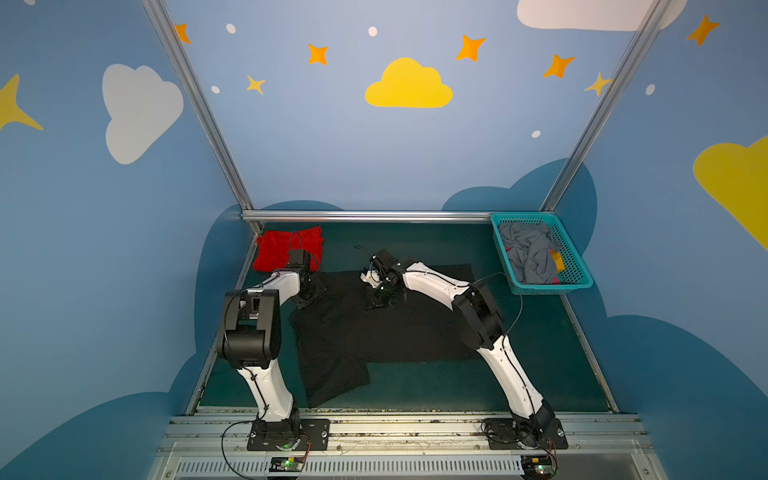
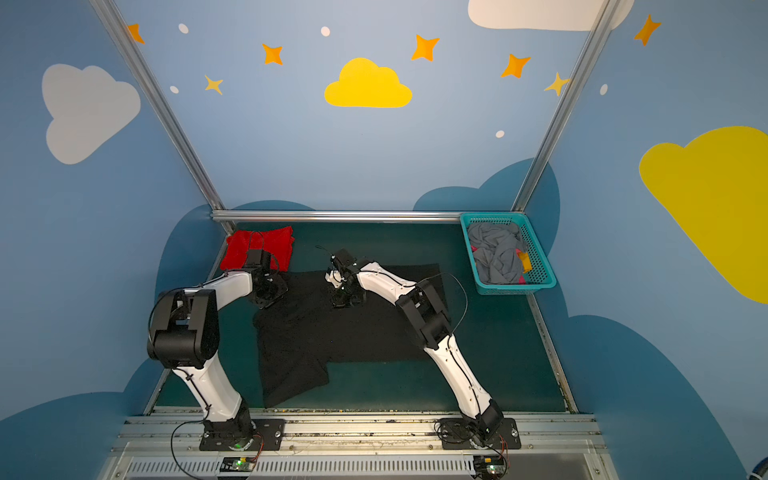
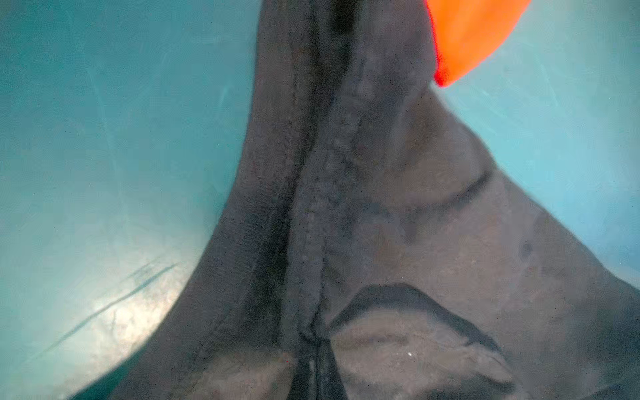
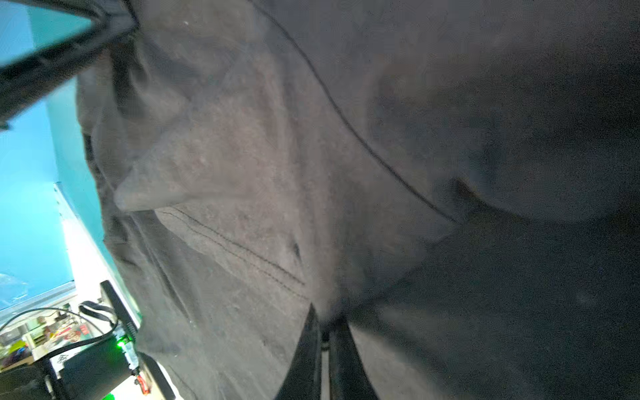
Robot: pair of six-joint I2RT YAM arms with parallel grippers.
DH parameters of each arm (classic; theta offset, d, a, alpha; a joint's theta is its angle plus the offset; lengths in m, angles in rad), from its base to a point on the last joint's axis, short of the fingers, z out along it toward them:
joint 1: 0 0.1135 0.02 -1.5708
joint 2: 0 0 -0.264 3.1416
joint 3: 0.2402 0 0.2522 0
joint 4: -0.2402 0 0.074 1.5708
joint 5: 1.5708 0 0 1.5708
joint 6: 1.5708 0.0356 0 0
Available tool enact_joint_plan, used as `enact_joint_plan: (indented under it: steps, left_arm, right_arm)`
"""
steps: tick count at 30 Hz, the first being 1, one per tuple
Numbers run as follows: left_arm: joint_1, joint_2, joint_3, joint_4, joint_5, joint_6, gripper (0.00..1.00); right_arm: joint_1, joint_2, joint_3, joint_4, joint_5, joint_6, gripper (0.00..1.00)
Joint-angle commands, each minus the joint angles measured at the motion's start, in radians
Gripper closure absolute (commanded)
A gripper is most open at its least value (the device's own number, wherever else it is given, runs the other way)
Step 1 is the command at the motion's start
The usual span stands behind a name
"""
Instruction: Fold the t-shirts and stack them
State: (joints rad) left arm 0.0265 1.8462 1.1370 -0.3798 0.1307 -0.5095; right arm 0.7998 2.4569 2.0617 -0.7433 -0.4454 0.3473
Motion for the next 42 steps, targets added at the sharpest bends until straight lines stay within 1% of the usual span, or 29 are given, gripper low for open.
enact_joint_plan:
  steps: [1,5,13,15,18,20,25,27,29,30,31,33,34,37,38,40,42]
  left_arm:
    - [0.015,-0.019,0.031,-0.035,-0.009,0.020,0.95]
    - [0.026,-0.020,0.046,-0.050,-0.013,0.031,0.95]
    - [0.043,-0.027,0.079,-0.081,-0.019,0.052,0.95]
    - [0.045,-0.028,0.086,-0.090,-0.027,0.059,0.95]
    - [0.051,-0.020,0.097,-0.097,-0.034,0.067,0.95]
    - [0.055,-0.005,0.108,-0.104,-0.025,0.073,0.95]
    - [0.059,0.028,0.120,-0.095,-0.039,0.079,0.95]
    - [0.067,0.047,0.134,-0.089,-0.026,0.080,0.95]
    - [0.069,0.062,0.146,-0.084,-0.017,0.077,0.91]
    - [0.070,0.069,0.151,-0.084,-0.015,0.078,0.86]
    - [0.070,0.074,0.157,-0.086,-0.014,0.076,0.78]
    - [0.070,0.076,0.159,-0.084,-0.013,0.074,0.74]
    - [0.070,0.075,0.158,-0.081,-0.012,0.072,0.70]
    - [0.071,0.057,0.148,-0.081,-0.012,0.066,0.45]
    - [0.071,0.047,0.142,-0.081,-0.011,0.064,0.38]
    - [0.070,0.019,0.125,-0.082,-0.011,0.058,0.31]
    - [0.069,-0.012,0.106,-0.086,-0.012,0.049,0.27]
  right_arm:
    - [0.015,-0.051,0.025,-0.070,0.042,-0.035,0.91]
    - [0.023,-0.067,0.030,-0.115,0.079,-0.059,0.86]
    - [0.050,-0.091,0.056,-0.188,0.132,-0.099,0.83]
    - [0.056,-0.097,0.058,-0.195,0.131,-0.103,0.83]
    - [0.063,-0.106,0.060,-0.199,0.132,-0.106,0.91]
    - [0.067,-0.111,0.059,-0.203,0.137,-0.111,0.91]
    - [0.064,-0.102,0.064,-0.200,0.154,-0.107,0.83]
    - [0.062,-0.098,0.066,-0.191,0.152,-0.105,0.80]
    - [0.062,-0.091,0.069,-0.180,0.151,-0.101,0.77]
    - [0.062,-0.087,0.073,-0.172,0.150,-0.098,0.74]
    - [0.061,-0.081,0.076,-0.165,0.148,-0.095,0.73]
    - [0.059,-0.071,0.088,-0.154,0.145,-0.088,0.72]
    - [0.059,-0.064,0.095,-0.147,0.145,-0.084,0.72]
    - [0.055,-0.044,0.111,-0.126,0.149,-0.074,0.70]
    - [0.052,-0.037,0.115,-0.122,0.146,-0.073,0.70]
    - [0.046,-0.020,0.126,-0.111,0.136,-0.063,0.69]
    - [0.039,-0.001,0.141,-0.107,0.128,-0.053,0.68]
